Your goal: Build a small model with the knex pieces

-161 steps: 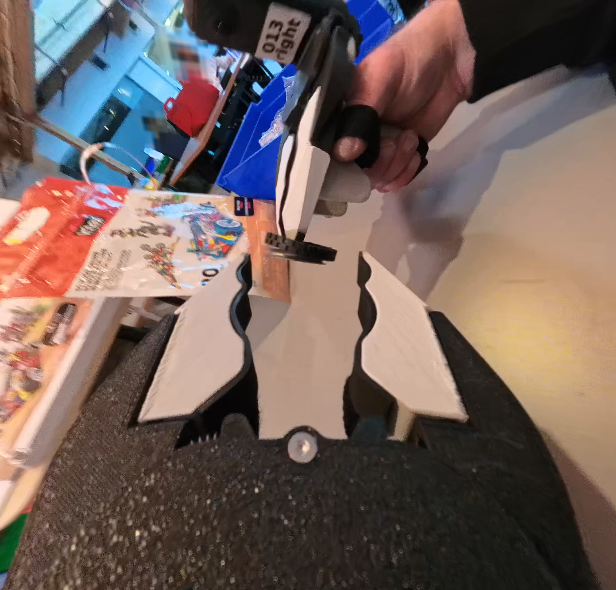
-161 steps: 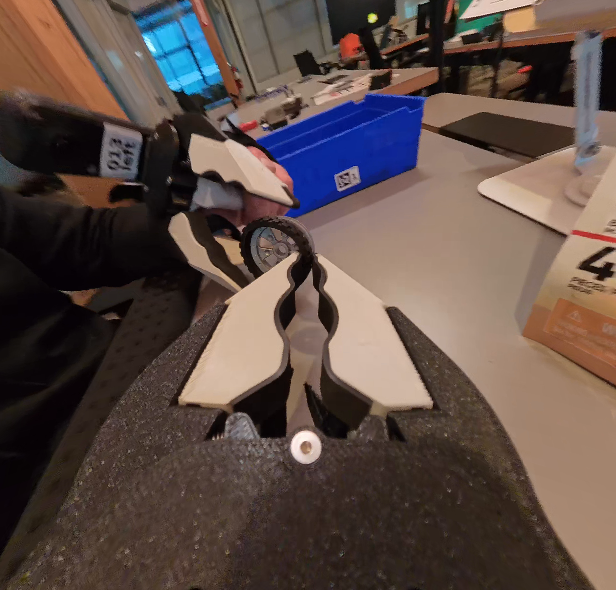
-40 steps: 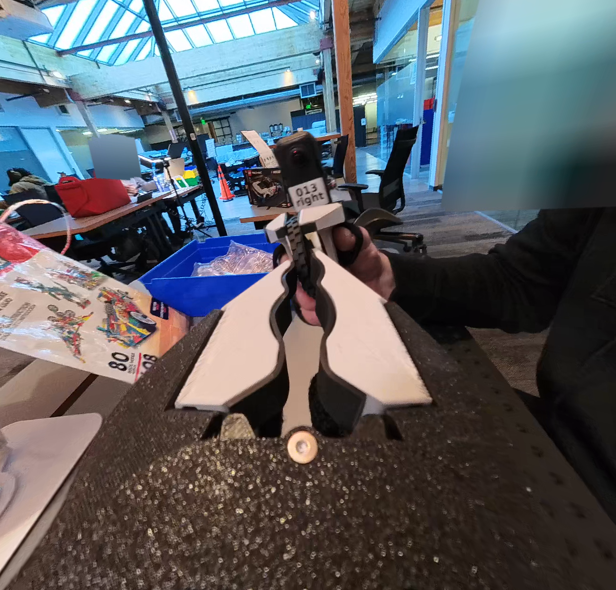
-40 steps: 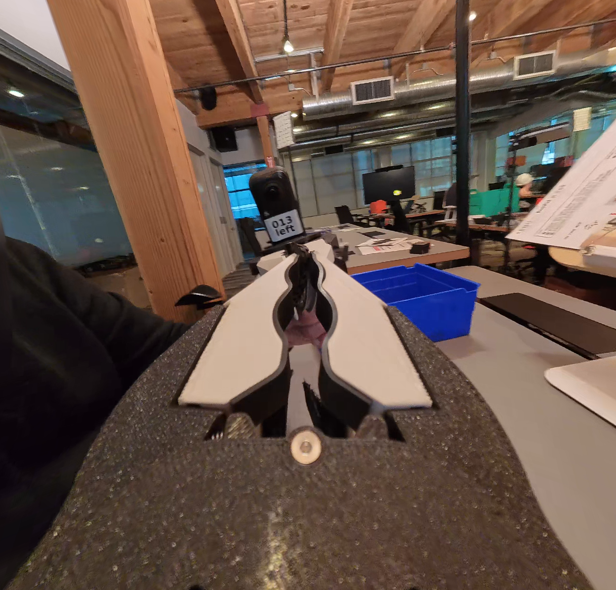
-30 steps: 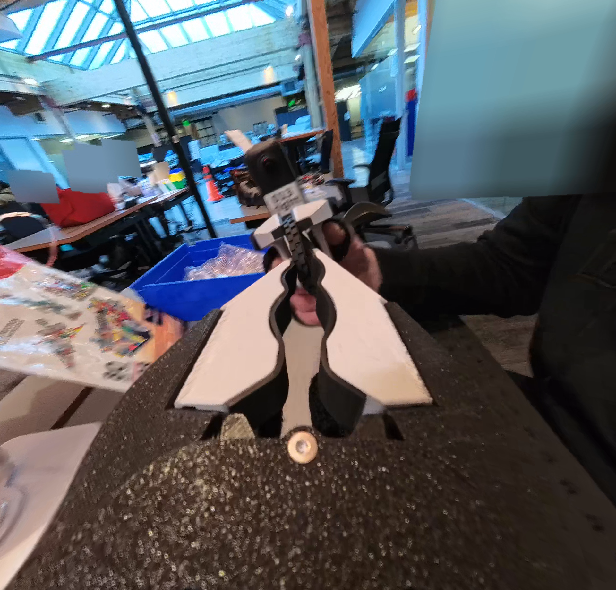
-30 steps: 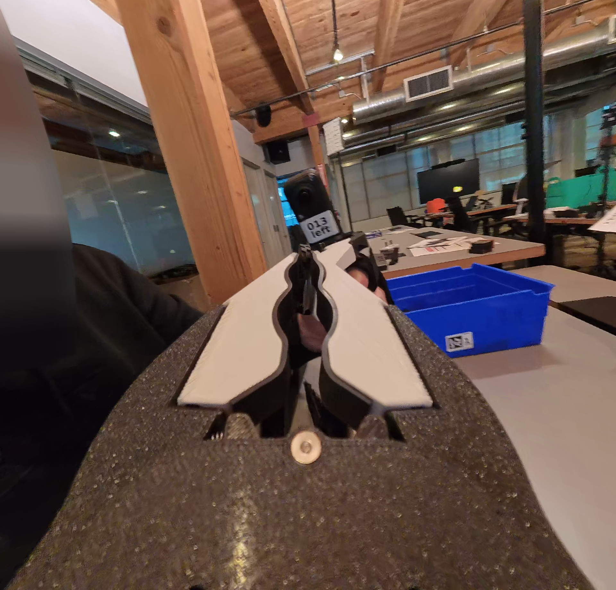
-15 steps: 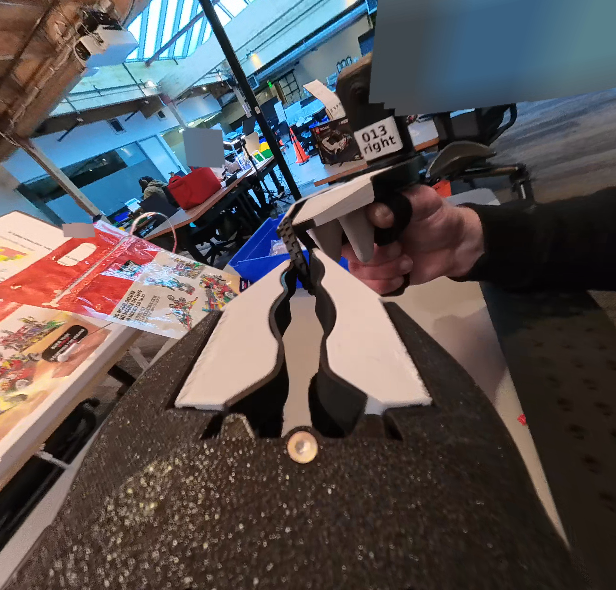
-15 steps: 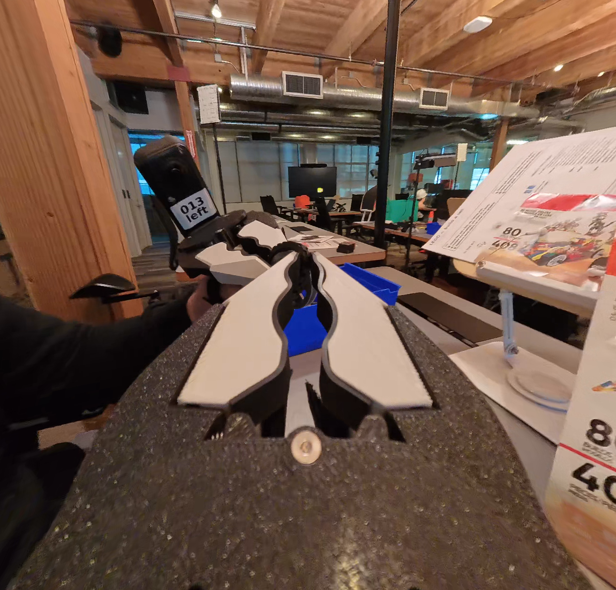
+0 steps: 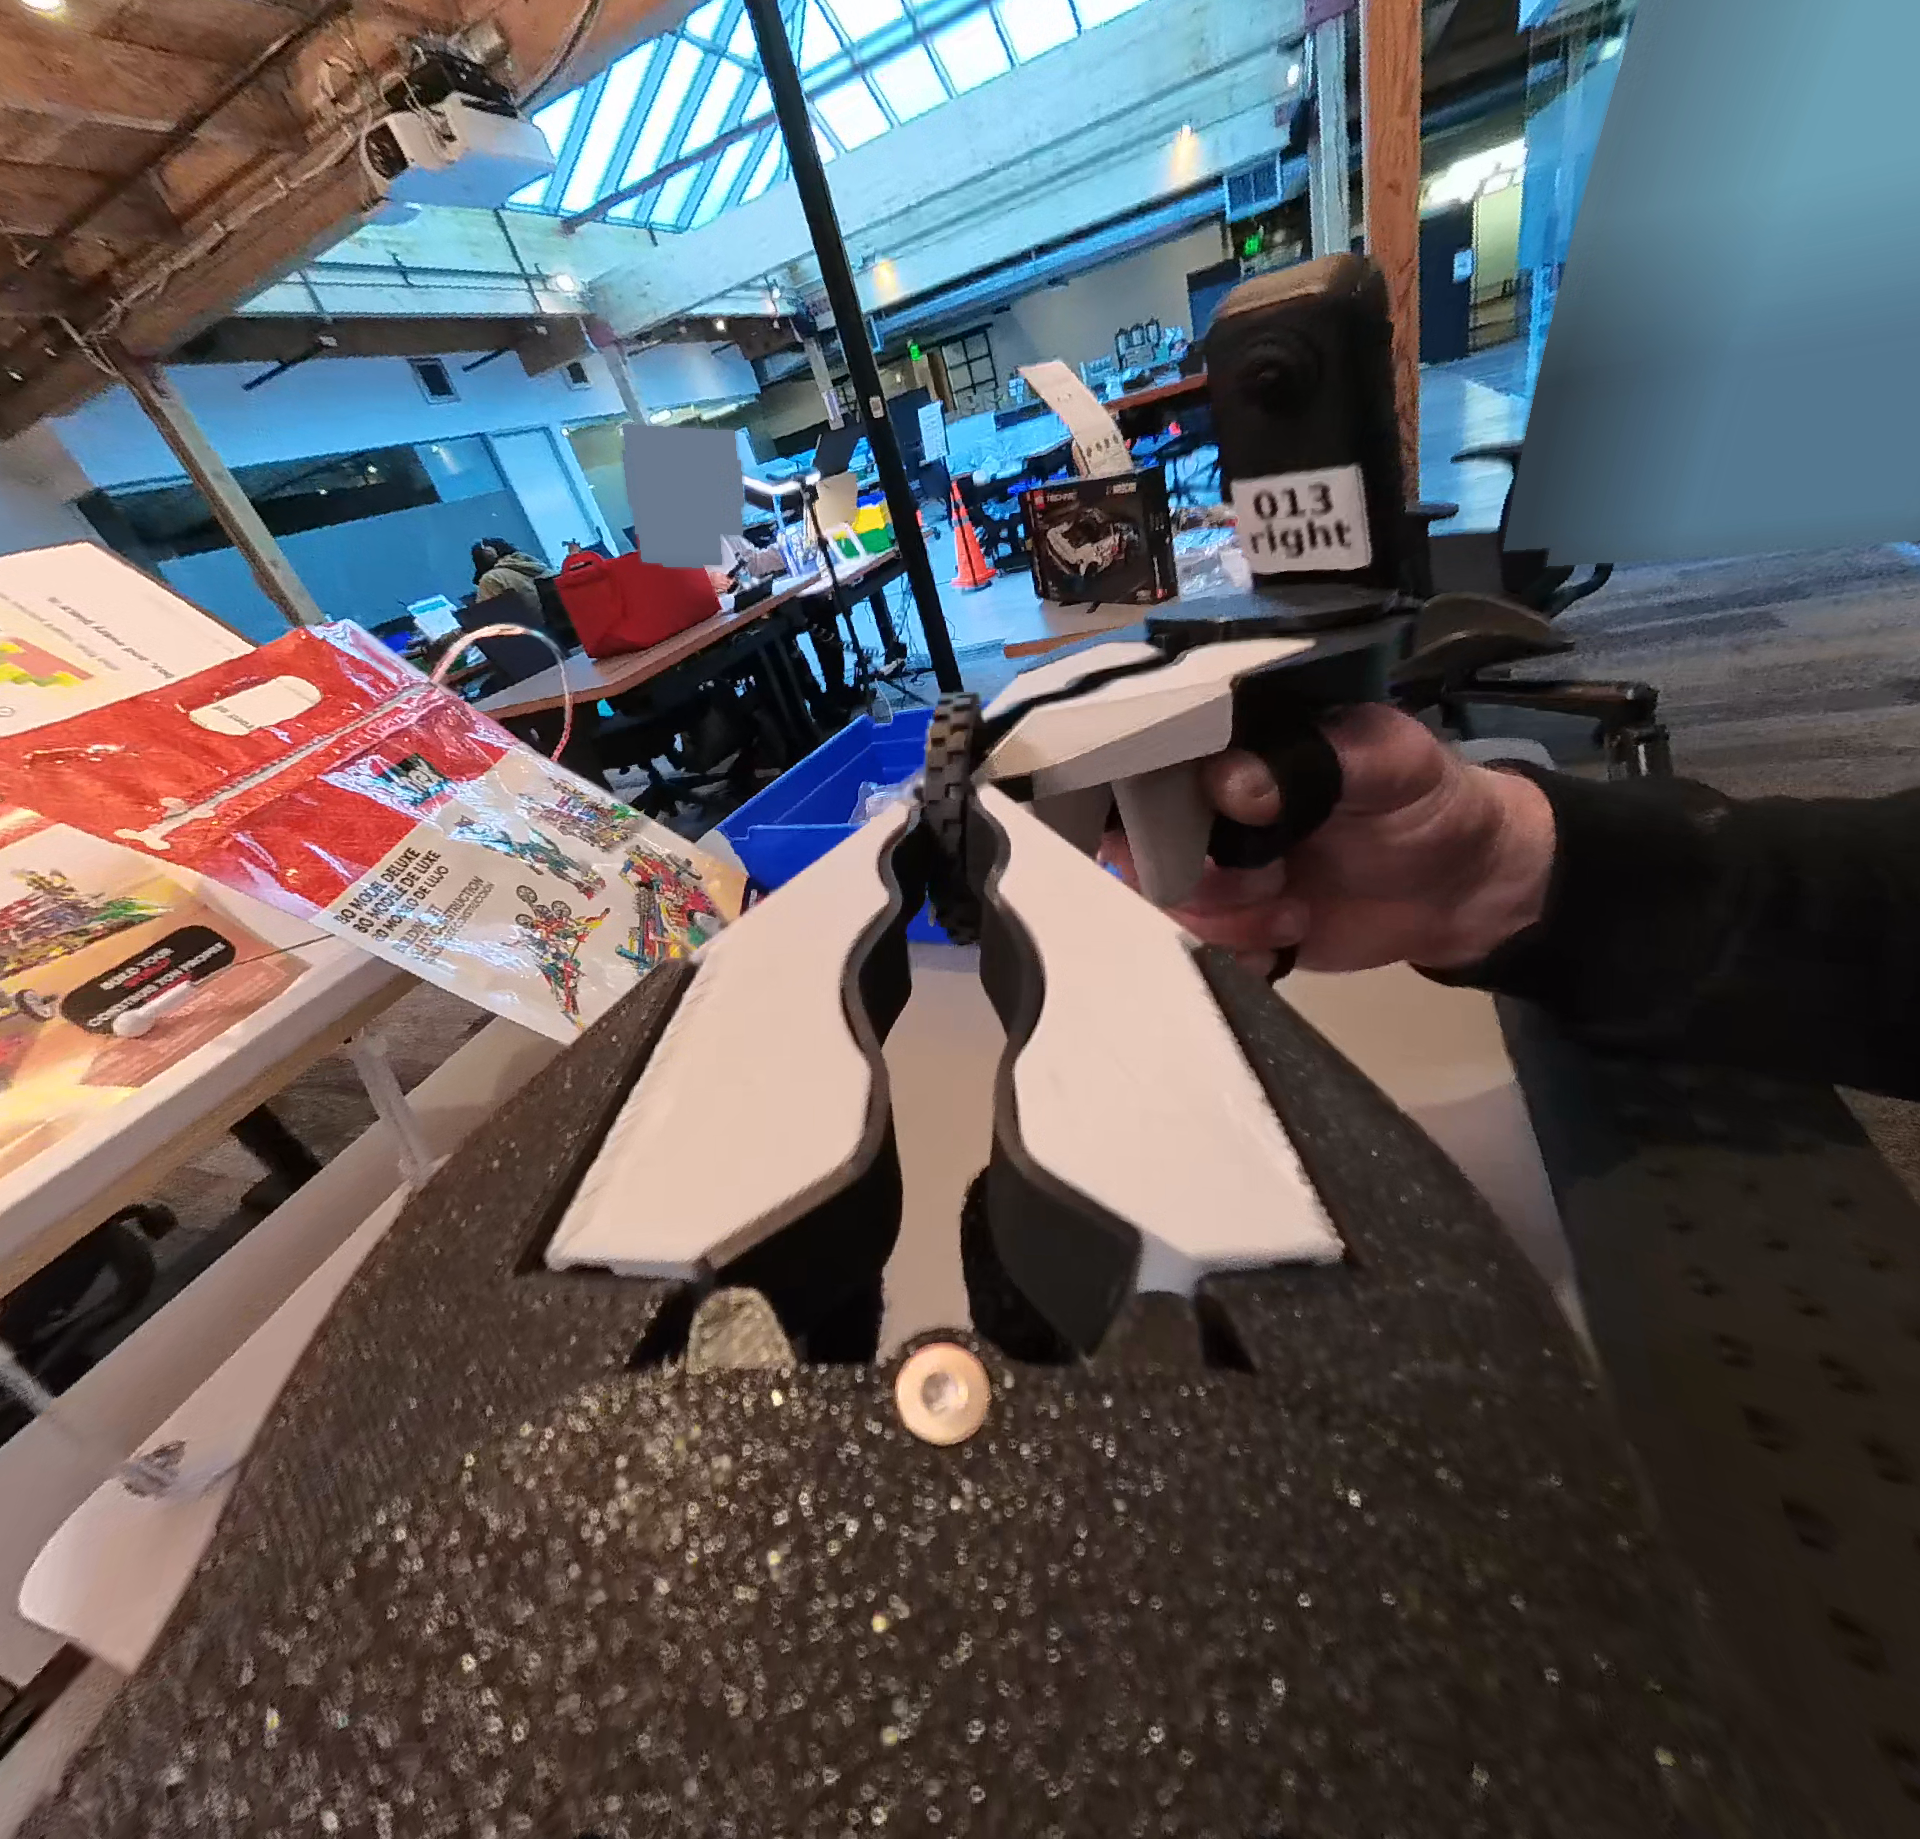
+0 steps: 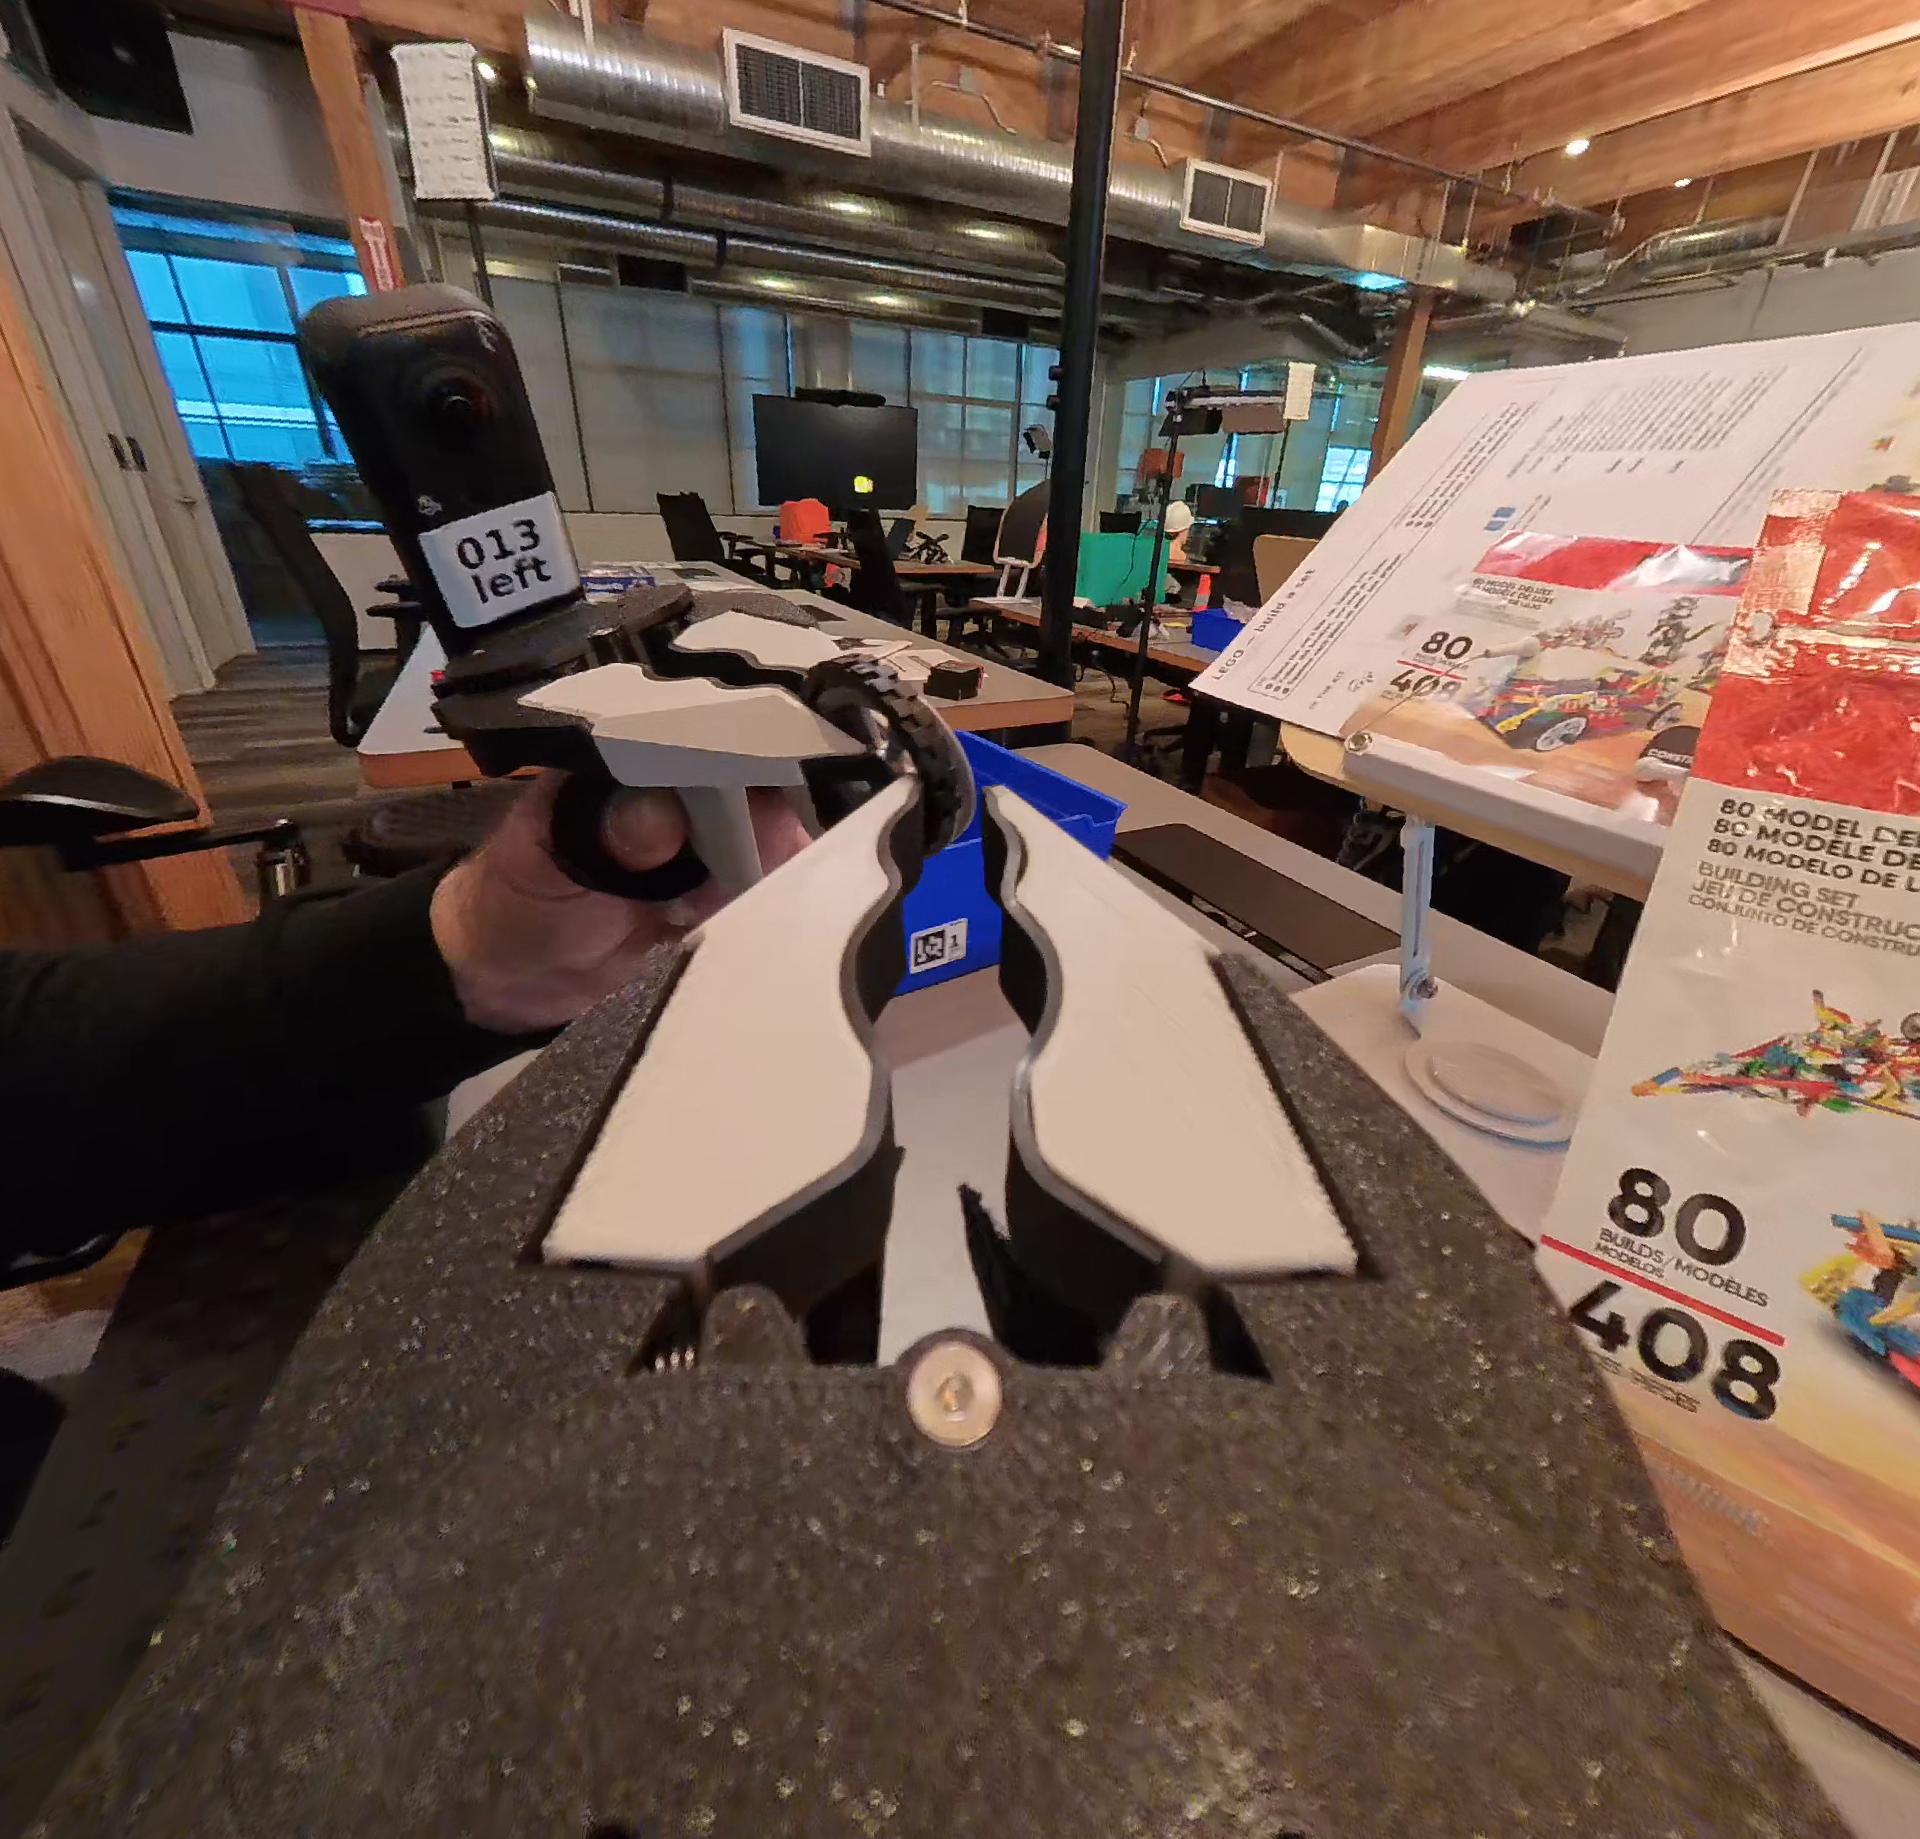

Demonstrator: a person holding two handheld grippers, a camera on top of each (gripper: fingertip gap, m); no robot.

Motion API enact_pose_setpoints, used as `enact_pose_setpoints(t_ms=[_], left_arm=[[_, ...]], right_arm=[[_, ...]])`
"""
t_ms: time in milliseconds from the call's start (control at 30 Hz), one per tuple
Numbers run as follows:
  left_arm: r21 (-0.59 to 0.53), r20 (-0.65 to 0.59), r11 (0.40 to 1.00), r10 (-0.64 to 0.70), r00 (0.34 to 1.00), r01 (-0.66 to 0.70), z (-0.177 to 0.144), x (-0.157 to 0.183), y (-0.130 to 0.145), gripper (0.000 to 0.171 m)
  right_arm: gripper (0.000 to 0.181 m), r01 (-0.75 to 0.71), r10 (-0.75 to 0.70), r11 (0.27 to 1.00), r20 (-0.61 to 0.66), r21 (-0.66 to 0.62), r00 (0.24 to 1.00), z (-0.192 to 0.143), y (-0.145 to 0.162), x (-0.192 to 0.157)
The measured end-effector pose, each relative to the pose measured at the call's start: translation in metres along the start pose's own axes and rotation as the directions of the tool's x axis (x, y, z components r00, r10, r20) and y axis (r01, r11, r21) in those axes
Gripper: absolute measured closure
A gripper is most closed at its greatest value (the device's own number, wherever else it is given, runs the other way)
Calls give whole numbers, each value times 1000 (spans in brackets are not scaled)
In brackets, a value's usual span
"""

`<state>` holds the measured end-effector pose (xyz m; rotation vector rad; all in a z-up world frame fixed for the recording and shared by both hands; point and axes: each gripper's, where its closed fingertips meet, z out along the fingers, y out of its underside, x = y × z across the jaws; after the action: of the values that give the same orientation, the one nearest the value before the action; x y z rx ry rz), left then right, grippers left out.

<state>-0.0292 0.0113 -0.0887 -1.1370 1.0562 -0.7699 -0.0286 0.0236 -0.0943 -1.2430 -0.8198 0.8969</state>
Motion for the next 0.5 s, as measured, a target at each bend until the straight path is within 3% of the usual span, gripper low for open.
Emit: enact_pose_setpoints(t_ms=[133, 500], left_arm=[[42, -20, 998, -47, 999, 48, 0, 2, -8, 169], [189, -251, 922, -286, 925, 336, -5, 18, -33, 167]], right_arm=[[175, 44, -44, 999, -9, 25, 999, -2, -7, -3], [179, -182, 138, 970, 254, 159, 957, -13, -29, -21]])
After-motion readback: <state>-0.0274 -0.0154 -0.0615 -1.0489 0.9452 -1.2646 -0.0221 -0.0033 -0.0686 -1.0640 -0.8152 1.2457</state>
